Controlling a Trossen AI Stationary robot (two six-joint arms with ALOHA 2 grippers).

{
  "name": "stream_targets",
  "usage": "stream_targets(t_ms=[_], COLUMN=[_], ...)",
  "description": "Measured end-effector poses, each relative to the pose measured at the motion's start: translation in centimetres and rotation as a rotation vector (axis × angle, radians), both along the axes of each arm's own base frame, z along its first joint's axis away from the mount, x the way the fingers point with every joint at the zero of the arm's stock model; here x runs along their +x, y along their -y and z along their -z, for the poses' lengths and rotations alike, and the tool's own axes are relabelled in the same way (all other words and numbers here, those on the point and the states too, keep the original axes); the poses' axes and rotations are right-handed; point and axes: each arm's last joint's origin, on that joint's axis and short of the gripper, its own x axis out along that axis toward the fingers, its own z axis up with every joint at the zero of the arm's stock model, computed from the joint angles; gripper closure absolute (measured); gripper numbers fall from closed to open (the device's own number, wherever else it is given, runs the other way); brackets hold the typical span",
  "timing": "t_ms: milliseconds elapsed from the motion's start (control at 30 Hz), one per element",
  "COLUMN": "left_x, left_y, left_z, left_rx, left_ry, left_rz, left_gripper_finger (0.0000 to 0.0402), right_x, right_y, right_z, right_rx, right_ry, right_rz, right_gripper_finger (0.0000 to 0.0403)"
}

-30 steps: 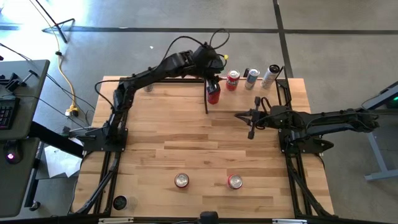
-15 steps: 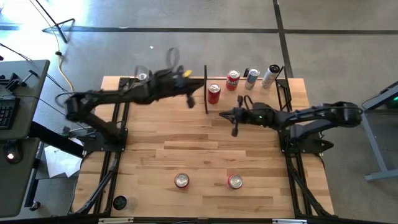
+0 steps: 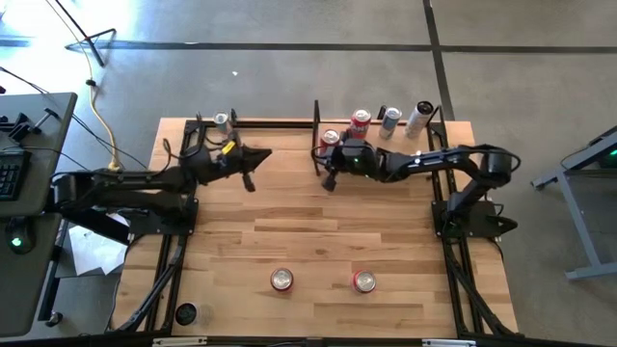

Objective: Place canned beverage on shelf
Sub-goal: Put the top red-black soda can on the shelf

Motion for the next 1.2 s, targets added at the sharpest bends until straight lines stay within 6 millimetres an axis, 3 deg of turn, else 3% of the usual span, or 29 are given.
stream_targets(t_ms=[300, 867, 1200], left_x=[-0.9, -0.8, -0.8], left_y=[0.3, 0.4, 0.4], left_z=[0.3, 0.3, 0.3], left_rx=[-0.003, -0.012, -0.012], left_ry=[0.014, 0.012, 0.013], left_rz=[0.001, 0.006, 0.008], left_gripper_finger=[0.0401, 0.0401, 0.0401], right_x=[0.1, -2.3, -2.1], right_y=[-0.4, -0.6, 0.7], right_z=[-0.3, -3.0, -1.0], right_rx=[-0.010, -0.036, 0.010], right_ry=[-0.011, -0.078, -0.138], right_rz=[0.026, 0.044, 0.068], right_gripper_finger=[0.0402, 0.0403, 0.0403])
